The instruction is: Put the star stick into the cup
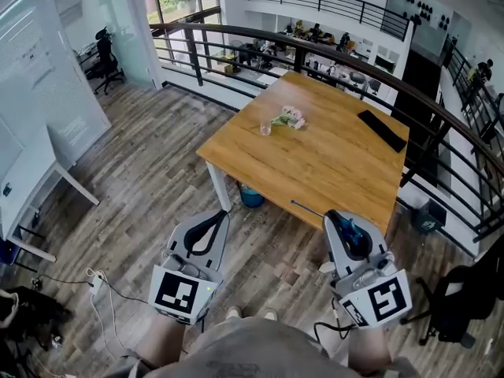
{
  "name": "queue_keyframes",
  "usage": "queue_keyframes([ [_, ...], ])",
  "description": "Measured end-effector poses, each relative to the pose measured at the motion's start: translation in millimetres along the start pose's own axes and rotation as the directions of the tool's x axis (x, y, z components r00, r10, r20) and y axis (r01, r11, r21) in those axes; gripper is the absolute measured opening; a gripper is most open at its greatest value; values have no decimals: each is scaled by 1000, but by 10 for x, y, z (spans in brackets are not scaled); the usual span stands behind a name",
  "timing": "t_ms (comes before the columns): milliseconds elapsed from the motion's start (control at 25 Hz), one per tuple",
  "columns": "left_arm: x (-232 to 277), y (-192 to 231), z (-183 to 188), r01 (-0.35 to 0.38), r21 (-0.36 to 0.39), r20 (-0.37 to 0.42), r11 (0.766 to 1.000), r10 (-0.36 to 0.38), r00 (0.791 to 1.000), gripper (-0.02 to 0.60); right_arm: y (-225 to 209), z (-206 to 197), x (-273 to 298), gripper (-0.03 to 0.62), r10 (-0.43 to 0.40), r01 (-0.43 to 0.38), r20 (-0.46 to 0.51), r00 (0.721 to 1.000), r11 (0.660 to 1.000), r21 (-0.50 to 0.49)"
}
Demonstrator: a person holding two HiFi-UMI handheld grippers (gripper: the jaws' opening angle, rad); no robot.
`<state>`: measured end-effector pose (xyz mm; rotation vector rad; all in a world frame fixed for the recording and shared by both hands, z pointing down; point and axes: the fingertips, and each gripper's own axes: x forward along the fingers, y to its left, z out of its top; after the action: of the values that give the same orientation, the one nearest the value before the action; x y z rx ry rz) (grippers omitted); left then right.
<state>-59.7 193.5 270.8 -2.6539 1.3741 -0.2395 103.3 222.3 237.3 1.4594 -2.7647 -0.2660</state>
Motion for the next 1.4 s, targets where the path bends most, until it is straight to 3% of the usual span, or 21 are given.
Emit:
queue_keyframes([
  [440, 51, -236, 40, -39, 24, -5, 999, 39, 999, 16, -200, -115, -266, 40, 19, -19, 3, 1000, 1000, 7],
  [760, 214, -207, -49, -36, 36, 0, 999, 36, 999, 17, -310, -232, -128, 40, 22, -22, 12, 1000, 1000, 4],
  [960, 418, -30, -67, -34, 25, 49, 999, 33, 998, 17, -455, -309, 146, 40, 6, -6, 16, 1000, 1000, 5],
  [1400, 1220, 771, -311, 0, 2, 11, 1000, 0, 1000, 17, -845, -532, 1216, 40, -8, 8, -35, 999, 1000, 11],
])
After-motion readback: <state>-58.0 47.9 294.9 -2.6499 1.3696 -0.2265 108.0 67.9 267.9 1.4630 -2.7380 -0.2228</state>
